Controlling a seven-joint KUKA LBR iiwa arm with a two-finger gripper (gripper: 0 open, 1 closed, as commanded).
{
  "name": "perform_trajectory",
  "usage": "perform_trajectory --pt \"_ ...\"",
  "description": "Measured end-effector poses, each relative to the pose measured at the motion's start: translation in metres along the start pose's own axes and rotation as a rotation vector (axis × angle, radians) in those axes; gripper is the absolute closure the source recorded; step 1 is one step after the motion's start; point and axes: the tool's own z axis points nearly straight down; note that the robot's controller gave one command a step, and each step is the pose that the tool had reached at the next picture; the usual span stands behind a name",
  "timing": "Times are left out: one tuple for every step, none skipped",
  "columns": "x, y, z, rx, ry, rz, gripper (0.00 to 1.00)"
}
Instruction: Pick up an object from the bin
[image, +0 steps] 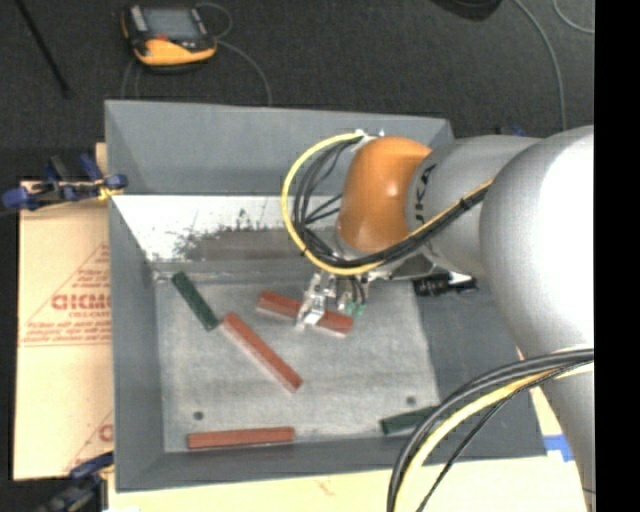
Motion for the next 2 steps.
perform_trajectory --pt "0.0004 -0.0004 -0.0006 0.000 0.001 0.000 1.00" --pt "0.0000 0.0055 -0.0097 0.006 -0.009 -0.165 1.00"
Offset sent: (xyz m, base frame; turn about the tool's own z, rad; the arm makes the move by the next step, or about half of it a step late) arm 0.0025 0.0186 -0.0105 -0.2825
